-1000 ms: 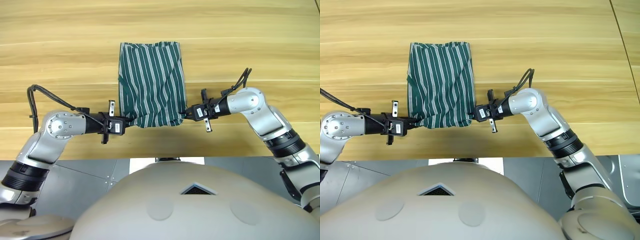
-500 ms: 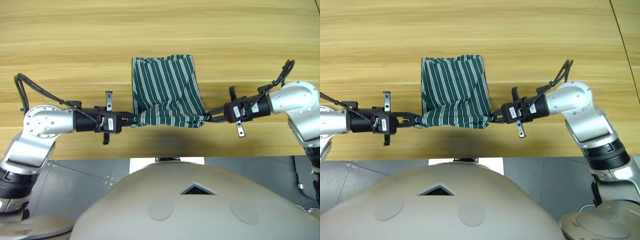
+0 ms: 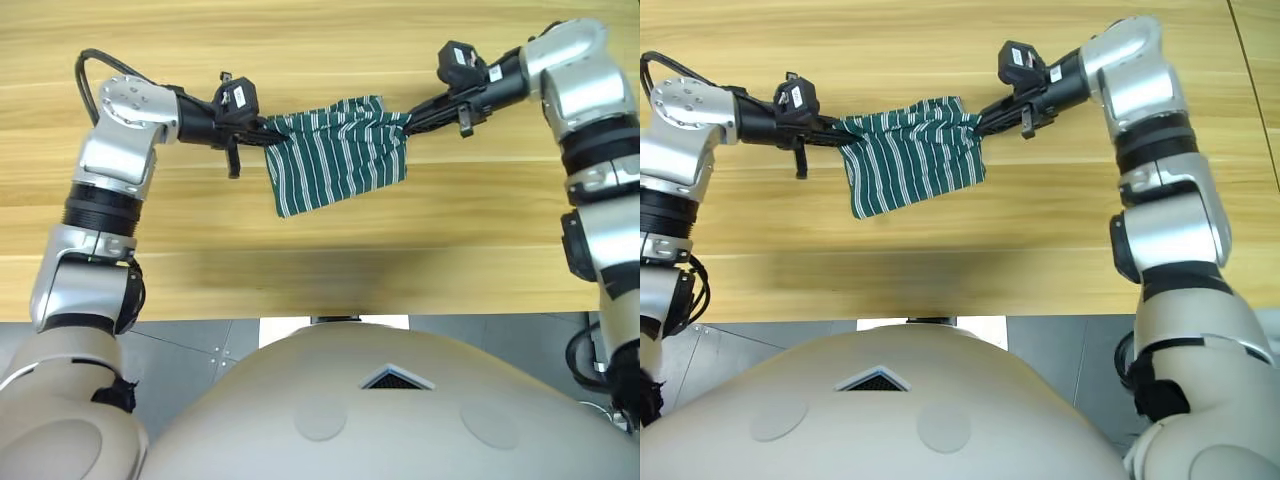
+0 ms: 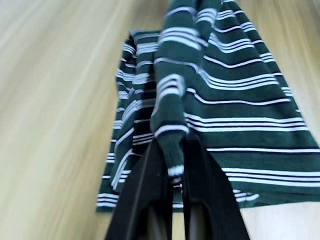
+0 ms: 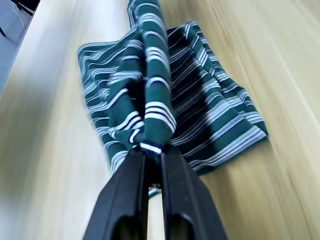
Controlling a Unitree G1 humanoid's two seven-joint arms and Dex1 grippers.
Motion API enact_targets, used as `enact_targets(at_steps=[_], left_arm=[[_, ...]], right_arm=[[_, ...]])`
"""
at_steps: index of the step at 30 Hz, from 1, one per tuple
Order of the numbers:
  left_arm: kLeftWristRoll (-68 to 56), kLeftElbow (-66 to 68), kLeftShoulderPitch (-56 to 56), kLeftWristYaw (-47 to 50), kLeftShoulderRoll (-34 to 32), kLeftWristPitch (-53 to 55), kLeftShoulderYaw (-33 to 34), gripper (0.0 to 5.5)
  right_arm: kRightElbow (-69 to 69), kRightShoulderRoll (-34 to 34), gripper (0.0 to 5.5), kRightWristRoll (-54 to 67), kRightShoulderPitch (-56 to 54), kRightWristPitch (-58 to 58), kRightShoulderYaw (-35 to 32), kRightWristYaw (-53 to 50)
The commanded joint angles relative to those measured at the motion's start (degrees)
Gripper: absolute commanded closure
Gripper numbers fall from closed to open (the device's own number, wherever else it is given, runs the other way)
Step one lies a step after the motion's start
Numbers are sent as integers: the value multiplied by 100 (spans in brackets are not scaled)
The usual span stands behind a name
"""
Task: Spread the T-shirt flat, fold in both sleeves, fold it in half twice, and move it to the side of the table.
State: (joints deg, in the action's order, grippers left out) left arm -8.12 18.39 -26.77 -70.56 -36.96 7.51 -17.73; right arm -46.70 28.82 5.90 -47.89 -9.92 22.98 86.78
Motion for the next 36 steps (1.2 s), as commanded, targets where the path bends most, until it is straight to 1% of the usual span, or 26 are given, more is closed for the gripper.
enact_targets(at_steps=[1,2,4,5,10,13,15,16,17,18,19,20,21,23,26,27,29,30,33,36], left_arm=[[277,482,-248,22,202,-131,-93,550],[345,669,-335,70,290,-190,-86,550],[450,1063,-514,261,496,-255,-53,550],[499,1183,-543,360,559,-281,-38,521],[614,1760,-816,898,781,-253,181,455],[693,2229,-998,1249,899,-278,310,399],[812,2539,-1053,1590,872,-388,423,373],[837,2642,-1069,1706,848,-443,480,356],[826,2775,-1114,1927,769,-494,622,342],[823,2901,-1161,2136,698,-541,755,337],[813,3058,-1232,2399,613,-585,915,314],[822,3185,-1286,2577,566,-627,1032,306],[709,3144,-1256,2644,520,-652,1224,286],[489,2920,-1100,2728,464,-728,1553,257],[251,2237,-751,3069,549,-778,1958,215],[165,1859,-605,3360,677,-783,2119,194],[-134,938,-287,4040,1133,-690,2474,174],[-254,572,-154,4302,1338,-634,2592,162],[-328,-96,183,4800,1806,-595,2630,162],[-400,-277,371,4921,2045,-568,2617,162]], right_arm=[[-1043,-402,532,-369,-563,382,-115,-364],[-1256,-473,532,-409,-638,458,-178,-462],[-1658,-608,482,-506,-769,641,-341,-885],[-1827,-657,465,-589,-829,738,-389,-1139],[-2274,-590,389,-724,-926,1089,-818,-2052],[-2420,-542,326,-709,-931,1235,-1136,-2719],[-2445,-554,298,-689,-927,1434,-1347,-3207],[-2445,-562,279,-660,-926,1510,-1444,-3342],[-2353,-566,273,-557,-861,1640,-1581,-3358],[-2242,-577,273,-473,-778,1760,-1690,-3282],[-2010,-607,273,-335,-608,1852,-1779,-3029],[-1854,-634,273,-257,-490,1917,-1851,-2845],[-1466,-705,273,-149,-242,1964,-1858,-2609],[-637,-906,273,39,245,1914,-1781,-2248],[414,-1247,273,78,870,1719,-1444,-2111],[602,-1371,292,18,1020,1671,-1308,-2128],[693,-1590,312,-206,1235,1703,-1023,-2258],[685,-1653,336,-298,1303,1731,-914,-2320],[497,-1826,387,-561,1383,1867,-680,-2567],[-307,-2136,437,-984,1021,2054,-505,-3190]])
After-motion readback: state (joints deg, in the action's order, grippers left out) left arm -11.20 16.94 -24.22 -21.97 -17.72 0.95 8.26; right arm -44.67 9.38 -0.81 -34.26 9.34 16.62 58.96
